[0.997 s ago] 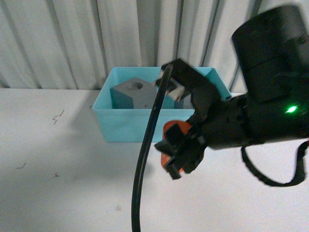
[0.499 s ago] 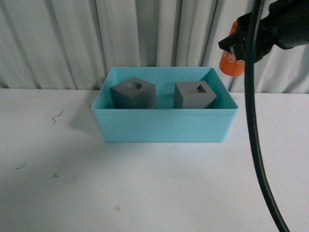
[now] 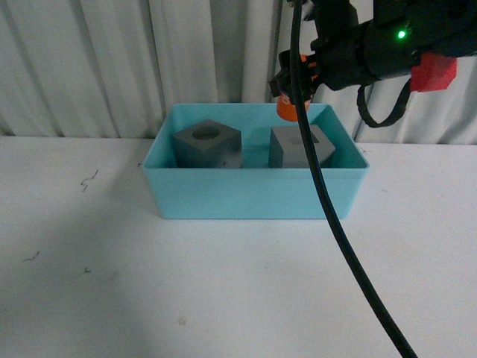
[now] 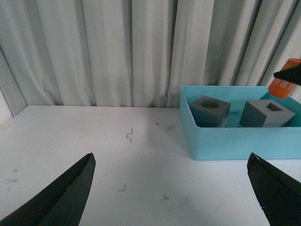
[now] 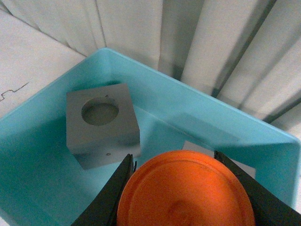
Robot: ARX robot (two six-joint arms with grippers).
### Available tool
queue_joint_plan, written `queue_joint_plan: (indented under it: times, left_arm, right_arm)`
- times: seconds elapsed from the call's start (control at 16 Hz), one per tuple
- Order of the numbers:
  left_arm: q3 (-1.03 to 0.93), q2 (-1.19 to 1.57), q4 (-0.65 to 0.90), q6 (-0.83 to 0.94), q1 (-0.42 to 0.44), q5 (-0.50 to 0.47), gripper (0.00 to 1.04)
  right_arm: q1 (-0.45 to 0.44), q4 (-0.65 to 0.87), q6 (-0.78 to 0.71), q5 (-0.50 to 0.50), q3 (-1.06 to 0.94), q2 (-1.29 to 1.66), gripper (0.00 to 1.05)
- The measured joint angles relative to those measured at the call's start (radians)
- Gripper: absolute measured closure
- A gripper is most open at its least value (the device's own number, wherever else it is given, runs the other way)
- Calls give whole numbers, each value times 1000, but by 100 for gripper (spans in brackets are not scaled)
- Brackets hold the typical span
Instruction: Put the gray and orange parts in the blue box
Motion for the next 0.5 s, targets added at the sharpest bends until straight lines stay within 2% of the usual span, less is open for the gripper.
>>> queue_joint_plan:
  times: [0.5]
  left_arm:
    - [0,0,0,0,0,0,7]
  right_arm:
    - [69,-58,80,-3,169,172,58]
